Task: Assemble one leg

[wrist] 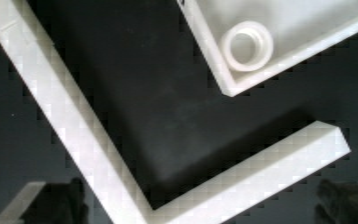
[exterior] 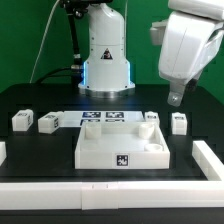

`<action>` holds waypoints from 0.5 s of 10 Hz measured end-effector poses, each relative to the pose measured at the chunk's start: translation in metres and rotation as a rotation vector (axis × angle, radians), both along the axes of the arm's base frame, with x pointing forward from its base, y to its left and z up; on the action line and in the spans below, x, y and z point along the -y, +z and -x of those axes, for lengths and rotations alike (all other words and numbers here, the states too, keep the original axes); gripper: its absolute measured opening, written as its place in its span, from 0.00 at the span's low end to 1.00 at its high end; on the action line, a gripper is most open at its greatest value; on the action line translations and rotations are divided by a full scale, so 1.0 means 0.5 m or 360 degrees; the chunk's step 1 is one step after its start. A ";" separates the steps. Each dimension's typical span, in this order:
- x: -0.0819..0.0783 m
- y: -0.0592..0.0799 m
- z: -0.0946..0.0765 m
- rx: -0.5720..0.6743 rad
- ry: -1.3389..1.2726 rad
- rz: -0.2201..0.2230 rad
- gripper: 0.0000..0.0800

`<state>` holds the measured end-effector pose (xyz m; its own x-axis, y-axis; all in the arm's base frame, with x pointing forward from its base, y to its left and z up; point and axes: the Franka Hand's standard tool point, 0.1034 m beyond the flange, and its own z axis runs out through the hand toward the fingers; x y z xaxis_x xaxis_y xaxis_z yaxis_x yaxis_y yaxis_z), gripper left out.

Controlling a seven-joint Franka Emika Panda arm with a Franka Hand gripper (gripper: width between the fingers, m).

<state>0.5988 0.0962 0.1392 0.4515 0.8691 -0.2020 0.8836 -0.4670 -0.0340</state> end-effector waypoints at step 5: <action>0.000 0.000 0.000 0.0000 -0.0001 -0.0001 0.81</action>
Offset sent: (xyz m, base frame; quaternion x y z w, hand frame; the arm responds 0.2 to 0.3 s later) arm 0.0000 0.0000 0.0000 0.0000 0.0000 0.0000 1.0000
